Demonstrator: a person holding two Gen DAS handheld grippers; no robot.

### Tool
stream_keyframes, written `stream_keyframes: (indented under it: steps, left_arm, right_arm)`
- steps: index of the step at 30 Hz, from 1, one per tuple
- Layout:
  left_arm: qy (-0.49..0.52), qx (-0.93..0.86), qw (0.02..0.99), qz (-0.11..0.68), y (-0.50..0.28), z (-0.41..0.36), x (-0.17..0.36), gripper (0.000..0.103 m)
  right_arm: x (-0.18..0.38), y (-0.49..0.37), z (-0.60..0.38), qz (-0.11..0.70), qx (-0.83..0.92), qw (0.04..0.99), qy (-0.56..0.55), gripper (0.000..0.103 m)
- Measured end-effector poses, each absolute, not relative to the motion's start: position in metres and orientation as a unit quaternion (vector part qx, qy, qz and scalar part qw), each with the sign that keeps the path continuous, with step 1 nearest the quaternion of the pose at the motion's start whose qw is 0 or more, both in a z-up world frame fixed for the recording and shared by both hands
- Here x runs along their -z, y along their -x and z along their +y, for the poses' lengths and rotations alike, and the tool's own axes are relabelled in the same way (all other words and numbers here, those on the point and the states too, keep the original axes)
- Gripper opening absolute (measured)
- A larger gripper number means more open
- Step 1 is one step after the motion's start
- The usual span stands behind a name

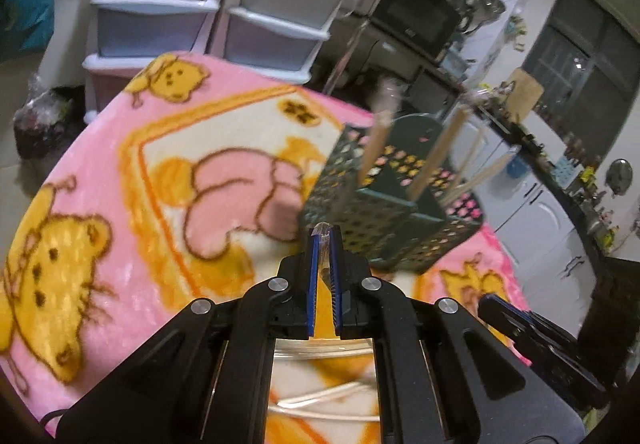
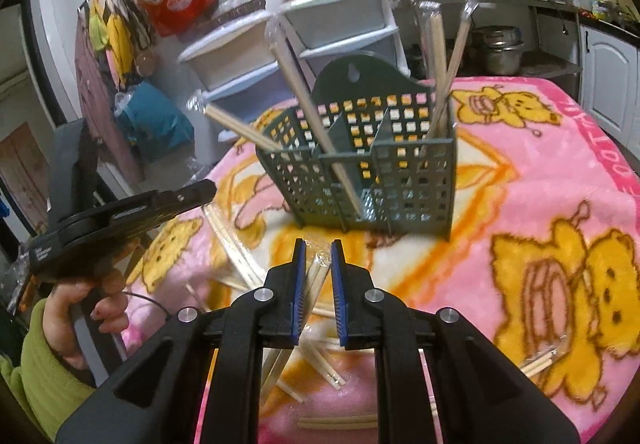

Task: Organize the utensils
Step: 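Lift both held chopsticks and carry them above the green holder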

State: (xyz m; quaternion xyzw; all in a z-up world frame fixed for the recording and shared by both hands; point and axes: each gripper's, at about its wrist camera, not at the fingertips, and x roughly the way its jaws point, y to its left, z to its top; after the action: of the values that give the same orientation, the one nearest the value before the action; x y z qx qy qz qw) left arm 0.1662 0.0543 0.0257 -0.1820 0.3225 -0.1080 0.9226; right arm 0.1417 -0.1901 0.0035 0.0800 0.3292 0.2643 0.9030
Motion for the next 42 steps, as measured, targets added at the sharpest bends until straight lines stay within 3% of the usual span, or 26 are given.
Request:
stream_keyframes:
  steps: [42]
  left_arm:
    - [0.13,0.201,0.942,0.234,-0.143,-0.006,-0.109,0.003]
  right_arm:
    - [-0.09,-0.12,-0.26,0.187,-0.209,0.955,-0.093,0.005]
